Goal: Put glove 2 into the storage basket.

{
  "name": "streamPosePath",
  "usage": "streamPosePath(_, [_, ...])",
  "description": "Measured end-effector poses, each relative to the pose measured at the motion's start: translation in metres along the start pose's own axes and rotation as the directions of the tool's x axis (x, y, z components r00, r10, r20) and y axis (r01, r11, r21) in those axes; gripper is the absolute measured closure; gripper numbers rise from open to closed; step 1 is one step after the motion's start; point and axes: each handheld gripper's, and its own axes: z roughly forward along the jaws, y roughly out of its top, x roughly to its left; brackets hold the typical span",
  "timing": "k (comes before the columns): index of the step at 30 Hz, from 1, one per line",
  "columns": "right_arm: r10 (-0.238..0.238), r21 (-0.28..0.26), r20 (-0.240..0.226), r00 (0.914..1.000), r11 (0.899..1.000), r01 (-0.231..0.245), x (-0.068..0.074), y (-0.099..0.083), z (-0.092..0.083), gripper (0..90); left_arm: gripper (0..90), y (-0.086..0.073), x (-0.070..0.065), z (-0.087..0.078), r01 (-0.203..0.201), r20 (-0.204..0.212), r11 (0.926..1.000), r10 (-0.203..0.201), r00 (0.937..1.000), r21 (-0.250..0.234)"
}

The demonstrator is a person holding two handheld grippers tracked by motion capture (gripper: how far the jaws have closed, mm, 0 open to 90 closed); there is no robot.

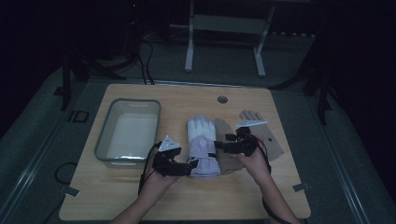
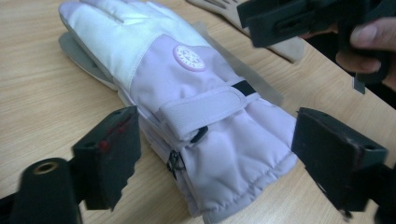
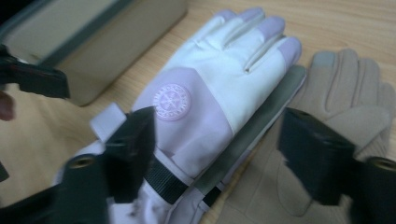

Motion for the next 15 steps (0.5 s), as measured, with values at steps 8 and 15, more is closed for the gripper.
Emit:
streamPosePath(8, [0.034,0.068,-0.017,0.9993,0.997,-0.032,0.001,-0.009,0.020,46.3,24.9,-0.010,0.006,0.023,0.007,-0.042,0.9941,-0.002,0.9991,0.109])
streamPosePath(15, [0.059,0.144,0.006,0.9983,0.988,-0.059,-0.001,-0.020,0.036,49.8,29.9,-0.027,0.012,0.038,0.054,-0.009,0.9866,-0.054,0.9985,0.154])
